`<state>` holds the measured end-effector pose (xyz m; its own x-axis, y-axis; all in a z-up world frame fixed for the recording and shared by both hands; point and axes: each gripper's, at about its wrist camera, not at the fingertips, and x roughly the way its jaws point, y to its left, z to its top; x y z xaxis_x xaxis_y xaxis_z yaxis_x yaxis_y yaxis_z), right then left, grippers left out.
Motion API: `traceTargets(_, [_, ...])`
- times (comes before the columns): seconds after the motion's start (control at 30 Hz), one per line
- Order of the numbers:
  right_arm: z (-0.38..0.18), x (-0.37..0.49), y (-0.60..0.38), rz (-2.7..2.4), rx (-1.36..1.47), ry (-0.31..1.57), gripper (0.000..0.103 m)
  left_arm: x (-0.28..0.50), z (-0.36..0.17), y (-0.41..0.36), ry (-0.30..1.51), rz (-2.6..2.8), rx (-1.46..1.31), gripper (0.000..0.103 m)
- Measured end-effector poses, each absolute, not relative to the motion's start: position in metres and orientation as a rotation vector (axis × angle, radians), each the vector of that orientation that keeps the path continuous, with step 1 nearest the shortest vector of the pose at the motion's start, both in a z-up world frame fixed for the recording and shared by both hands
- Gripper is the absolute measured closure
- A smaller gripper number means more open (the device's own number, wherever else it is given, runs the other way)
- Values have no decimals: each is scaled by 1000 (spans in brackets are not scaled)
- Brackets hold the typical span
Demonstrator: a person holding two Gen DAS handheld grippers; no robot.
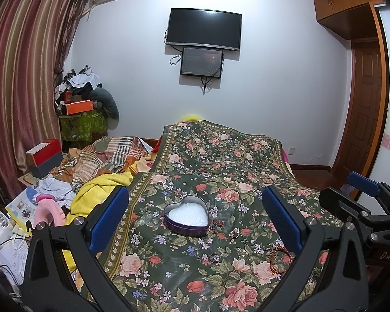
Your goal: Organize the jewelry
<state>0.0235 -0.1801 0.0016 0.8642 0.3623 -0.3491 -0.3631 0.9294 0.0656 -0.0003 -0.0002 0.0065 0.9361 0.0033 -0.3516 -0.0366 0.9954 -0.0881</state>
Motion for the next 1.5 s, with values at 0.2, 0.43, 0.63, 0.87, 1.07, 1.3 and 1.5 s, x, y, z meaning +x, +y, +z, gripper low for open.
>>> traceTargets(0.2, [2, 23, -180, 381, -2, 365, 0, -1, 6, 0, 356, 18, -96, 0])
traceTargets(0.43, [2, 23, -180, 380, -3, 364, 0, -2, 6, 0, 356, 19, -95, 0])
traceTargets(0.63, [2, 23, -181, 381, -2, 364, 0, -2, 5, 0, 354, 20, -94, 0])
traceTargets(0.87, [3, 23, -181, 381, -3, 364, 0, -2, 5, 0, 354, 19, -94, 0])
traceTargets(1.07, [2, 23, -180, 381, -4, 363, 0, -2, 6, 0, 353, 19, -93, 0])
traceTargets(1.3, [1, 24, -181, 372, -7, 369, 0, -2, 5, 0, 353, 19, -92, 0])
traceTargets(1.5, [2, 27, -182, 354, -17, 384, 0, -8, 17, 3, 355, 24, -92, 0])
